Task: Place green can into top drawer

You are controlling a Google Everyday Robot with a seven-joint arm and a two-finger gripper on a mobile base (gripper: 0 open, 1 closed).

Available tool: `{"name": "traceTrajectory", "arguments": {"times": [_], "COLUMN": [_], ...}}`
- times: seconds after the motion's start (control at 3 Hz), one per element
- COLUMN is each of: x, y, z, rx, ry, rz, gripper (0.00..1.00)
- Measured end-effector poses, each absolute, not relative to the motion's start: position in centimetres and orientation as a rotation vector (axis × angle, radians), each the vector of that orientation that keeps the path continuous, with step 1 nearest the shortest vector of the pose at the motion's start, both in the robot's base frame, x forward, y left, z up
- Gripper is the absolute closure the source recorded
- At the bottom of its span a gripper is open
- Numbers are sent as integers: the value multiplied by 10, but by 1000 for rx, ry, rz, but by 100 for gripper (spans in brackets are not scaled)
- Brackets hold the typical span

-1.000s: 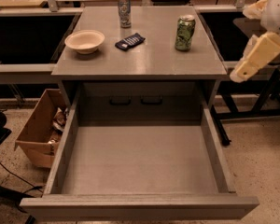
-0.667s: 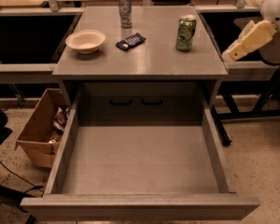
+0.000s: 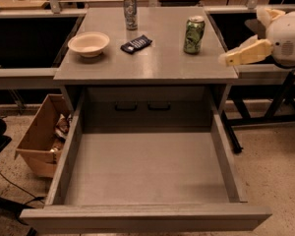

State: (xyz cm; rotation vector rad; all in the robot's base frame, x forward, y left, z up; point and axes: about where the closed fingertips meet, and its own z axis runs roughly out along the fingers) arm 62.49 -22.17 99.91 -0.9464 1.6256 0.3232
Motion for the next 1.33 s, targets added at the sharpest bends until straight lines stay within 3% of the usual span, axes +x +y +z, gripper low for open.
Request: {"name": "traceTrajectory", "arguments": {"times": [0.67, 1.33], "x": [628, 704], "y": [-210, -178], "z": [995, 947], "rx": [-867, -652], "ry": [1604, 1737], "rz": [334, 355], "gripper": [0, 0]}}
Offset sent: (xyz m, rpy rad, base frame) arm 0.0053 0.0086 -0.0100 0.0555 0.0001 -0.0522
